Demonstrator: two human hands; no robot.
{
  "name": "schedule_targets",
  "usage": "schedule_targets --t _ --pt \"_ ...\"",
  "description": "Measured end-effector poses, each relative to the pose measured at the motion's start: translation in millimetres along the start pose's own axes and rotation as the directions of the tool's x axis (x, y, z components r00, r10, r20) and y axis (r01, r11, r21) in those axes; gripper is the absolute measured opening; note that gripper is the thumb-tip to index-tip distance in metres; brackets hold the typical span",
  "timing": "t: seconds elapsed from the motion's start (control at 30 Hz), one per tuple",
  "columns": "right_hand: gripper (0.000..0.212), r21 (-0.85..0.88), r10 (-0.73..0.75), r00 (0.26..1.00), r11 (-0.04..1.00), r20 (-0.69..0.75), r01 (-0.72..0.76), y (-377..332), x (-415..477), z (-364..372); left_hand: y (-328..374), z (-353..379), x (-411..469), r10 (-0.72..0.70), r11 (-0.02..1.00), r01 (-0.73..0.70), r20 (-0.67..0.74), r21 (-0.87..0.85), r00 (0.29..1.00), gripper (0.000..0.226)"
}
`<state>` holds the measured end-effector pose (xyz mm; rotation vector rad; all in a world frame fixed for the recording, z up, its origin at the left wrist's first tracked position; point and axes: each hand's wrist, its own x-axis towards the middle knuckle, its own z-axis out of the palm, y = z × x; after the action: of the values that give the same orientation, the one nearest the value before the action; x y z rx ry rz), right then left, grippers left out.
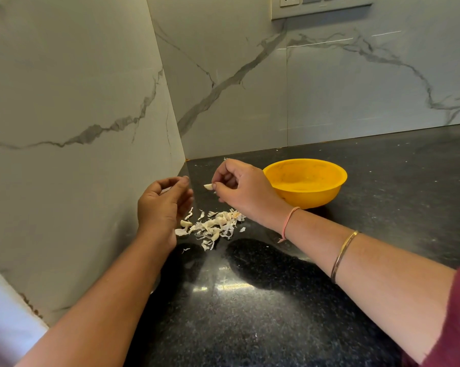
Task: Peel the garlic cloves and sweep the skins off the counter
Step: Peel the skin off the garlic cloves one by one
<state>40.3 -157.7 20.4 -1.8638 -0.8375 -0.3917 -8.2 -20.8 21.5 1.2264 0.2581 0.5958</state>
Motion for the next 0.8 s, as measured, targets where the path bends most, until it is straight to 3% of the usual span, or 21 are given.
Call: schedule_targets --t 0.07,0.17,0.33,0.5,0.63,0.8 --pt "0.009 -0.004 -0.010 1.000 1.000 -0.003 0.010 0.6 0.2 -0.3 0.1 -1.5 0.3 -0.047 0.997 0.049 -0.036 0.060 0.998 0.011" --pt "0.009 -0.023 -0.036 0.999 0.999 -0.020 0.035 1.0 0.6 -0.5 -0.5 2.7 -4.7 -0.114 0.984 0.099 0.100 0.147 0.988 0.021" --pt "0.013 -0.029 -0.061 0.998 0.998 -0.029 0.061 0.6 0.4 -0.3 -1.5 4.5 -7.1 -0.074 0.995 0.054 0.248 0.084 0.966 0.006" --pt "0.026 0.066 0.013 1.000 0.998 -0.008 -0.013 0.2 0.8 2.1 -0.5 3.7 -5.5 -0.043 0.999 0.049 0.235 -0.019 0.971 0.012" --pt "0.010 0.074 0.106 0.994 0.992 0.002 -0.105 3.1 -1.9 3.4 -0.6 4.0 -4.3 -0.014 0.998 0.026 0.218 -0.050 0.976 0.016" --pt "0.010 -0.059 0.027 0.997 0.998 -0.079 -0.032 3.8 0.9 4.5 -1.0 3.6 -2.2 -0.009 0.998 0.022 0.213 -0.059 0.977 0.019"
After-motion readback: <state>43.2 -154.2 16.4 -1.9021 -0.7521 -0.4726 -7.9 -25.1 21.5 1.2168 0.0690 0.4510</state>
